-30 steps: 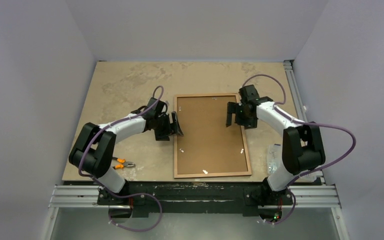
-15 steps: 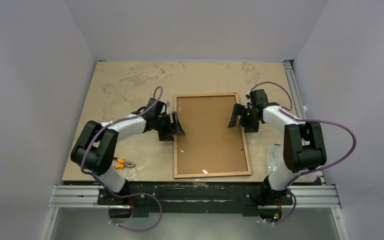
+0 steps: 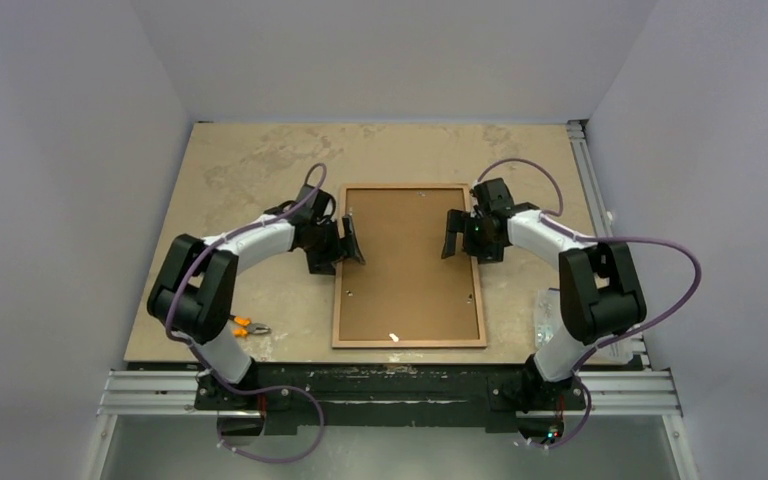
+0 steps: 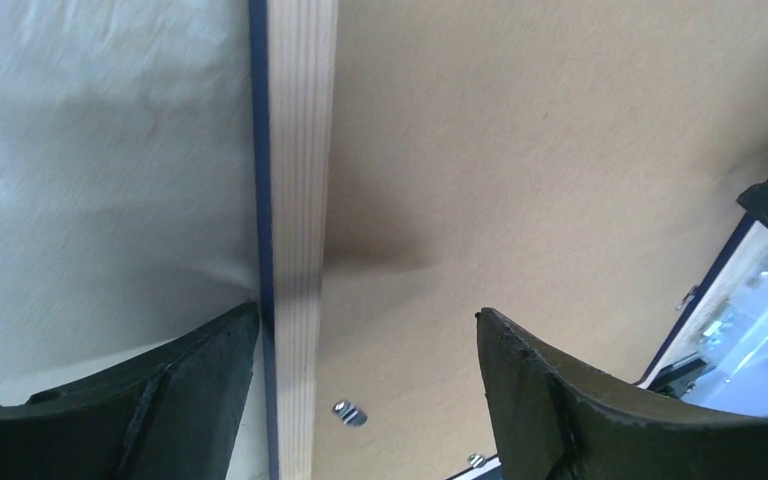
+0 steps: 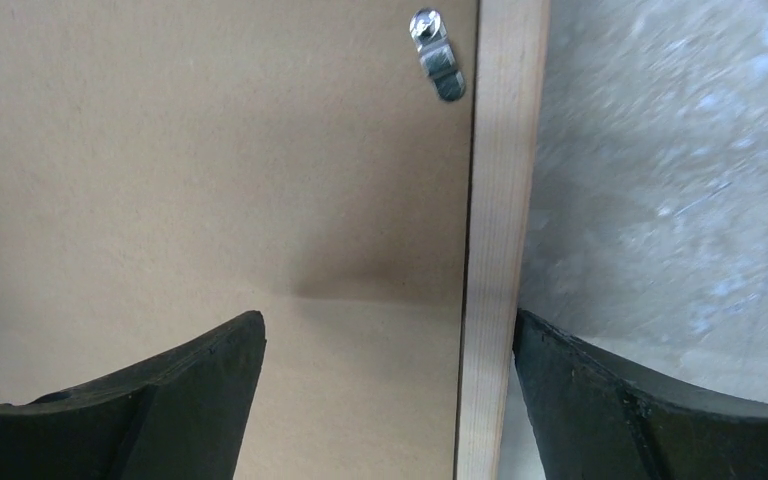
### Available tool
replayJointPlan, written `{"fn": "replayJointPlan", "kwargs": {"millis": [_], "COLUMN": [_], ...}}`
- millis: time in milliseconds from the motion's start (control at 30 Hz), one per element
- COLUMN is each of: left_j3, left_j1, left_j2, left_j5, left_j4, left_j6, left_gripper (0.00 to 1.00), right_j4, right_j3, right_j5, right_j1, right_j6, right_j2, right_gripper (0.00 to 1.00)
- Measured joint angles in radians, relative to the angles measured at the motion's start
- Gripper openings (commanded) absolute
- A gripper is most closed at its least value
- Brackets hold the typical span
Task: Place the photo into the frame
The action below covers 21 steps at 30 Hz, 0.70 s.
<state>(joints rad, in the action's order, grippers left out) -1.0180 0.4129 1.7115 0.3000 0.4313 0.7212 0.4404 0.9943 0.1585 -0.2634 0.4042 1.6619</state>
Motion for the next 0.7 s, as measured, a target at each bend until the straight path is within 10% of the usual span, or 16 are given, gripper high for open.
{"fn": "replayJointPlan", "kwargs": {"millis": [700], "left_j3": [0.383], "left_j1": [0.109], "left_j2": [-0.46], "left_j5": [-0.145], "left_j4": [0.108], "left_j6": [0.019], "left_gripper": [0.58], "right_j4": [0.204], "right_j3": [0.078], "right_j5": [-0.13], "right_j1": [-0.49], "right_j6": [0.085], "right_j2": [-0.196], "right_gripper": [0.87]}}
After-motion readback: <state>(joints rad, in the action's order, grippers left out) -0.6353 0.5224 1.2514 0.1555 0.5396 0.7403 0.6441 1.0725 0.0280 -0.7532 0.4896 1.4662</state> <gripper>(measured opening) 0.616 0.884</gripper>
